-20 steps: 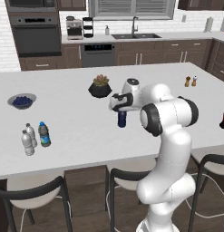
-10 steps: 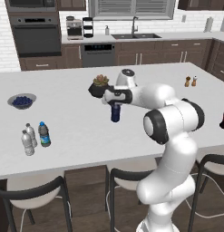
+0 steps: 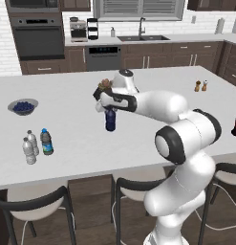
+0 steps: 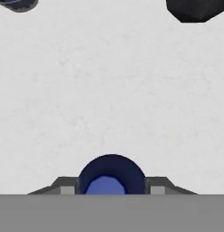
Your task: Move the plastic bottles in the middle to the plastics group, and the glass bottles in the middle to the glass group.
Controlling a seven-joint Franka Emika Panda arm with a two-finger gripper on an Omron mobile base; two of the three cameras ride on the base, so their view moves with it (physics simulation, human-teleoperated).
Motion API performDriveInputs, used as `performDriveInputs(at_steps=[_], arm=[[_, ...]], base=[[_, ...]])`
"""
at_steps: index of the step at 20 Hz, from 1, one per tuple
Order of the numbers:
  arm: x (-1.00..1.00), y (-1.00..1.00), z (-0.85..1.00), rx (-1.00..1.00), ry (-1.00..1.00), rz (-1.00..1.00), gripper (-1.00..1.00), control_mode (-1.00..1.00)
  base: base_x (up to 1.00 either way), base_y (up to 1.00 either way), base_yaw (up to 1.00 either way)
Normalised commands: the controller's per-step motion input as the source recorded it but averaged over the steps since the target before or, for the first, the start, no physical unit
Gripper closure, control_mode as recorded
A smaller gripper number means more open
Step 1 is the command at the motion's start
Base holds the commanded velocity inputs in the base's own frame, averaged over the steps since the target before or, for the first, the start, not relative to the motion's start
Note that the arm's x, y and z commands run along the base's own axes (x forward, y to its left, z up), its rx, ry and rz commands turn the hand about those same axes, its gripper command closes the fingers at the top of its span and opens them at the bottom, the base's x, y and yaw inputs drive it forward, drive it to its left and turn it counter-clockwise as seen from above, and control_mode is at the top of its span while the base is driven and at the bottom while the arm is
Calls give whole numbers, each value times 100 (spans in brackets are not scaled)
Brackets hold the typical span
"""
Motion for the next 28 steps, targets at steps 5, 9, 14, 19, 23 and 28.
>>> performDriveInputs(at_steps=[5,9,14,19,23,28], arm=[[-57,76,1,0,0,20,100,-100],[-21,83,0,0,0,17,100,-100],[-5,86,0,0,0,16,100,-100],[-4,66,0,0,0,16,100,-100],[-16,17,0,0,0,6,100,-100],[-16,0,0,0,0,0,100,-100]], base=[[0,0,0],[0,0,0],[0,0,0],[0,0,0],[0,0,0],[0,0,0]])
